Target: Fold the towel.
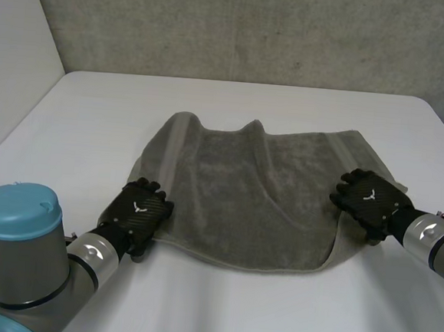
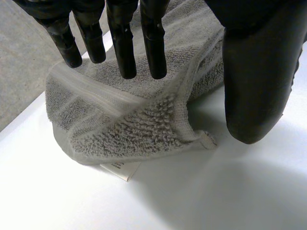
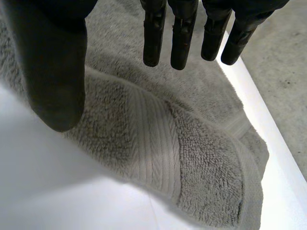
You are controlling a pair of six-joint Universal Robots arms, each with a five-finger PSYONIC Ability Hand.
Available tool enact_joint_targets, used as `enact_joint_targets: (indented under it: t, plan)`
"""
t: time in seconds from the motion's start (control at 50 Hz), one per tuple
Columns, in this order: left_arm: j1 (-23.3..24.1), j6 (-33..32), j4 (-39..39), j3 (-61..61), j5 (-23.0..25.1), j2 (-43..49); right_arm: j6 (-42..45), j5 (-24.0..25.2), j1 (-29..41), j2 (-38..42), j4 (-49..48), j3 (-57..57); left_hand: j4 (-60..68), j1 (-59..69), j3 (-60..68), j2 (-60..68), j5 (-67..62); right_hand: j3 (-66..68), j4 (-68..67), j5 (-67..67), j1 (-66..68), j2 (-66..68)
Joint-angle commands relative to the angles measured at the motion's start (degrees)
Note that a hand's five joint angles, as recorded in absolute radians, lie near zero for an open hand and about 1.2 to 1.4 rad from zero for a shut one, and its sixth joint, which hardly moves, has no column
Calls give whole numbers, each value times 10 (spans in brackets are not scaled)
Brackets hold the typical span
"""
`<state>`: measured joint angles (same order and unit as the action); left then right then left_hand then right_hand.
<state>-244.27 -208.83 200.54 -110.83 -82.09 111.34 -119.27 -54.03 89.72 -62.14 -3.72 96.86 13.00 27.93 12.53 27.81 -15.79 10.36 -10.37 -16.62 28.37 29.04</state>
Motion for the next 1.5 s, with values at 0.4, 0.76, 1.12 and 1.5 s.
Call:
enact_joint_targets:
  t: [0.4,0.76,1.12,1.5]
  plan:
    - [-1,0,-1,0,0,-1,40,-2,-17,6,26,-7,-30,-26,-25,-25,4,-4,4,-186,169,162]
    - [-1,0,-1,-1,0,-2,36,9,-81,-43,117,-10,-30,-26,-25,-25,4,-4,4,-534,516,510]
    - [-2,0,-1,0,0,-2,-123,-30,9,74,131,-221,-30,-27,-25,-26,6,-4,4,123,-141,-147]
    - [-3,0,0,0,1,0,-118,-128,22,221,225,-410,-30,-26,-25,-25,4,-4,4,91,-109,-116]
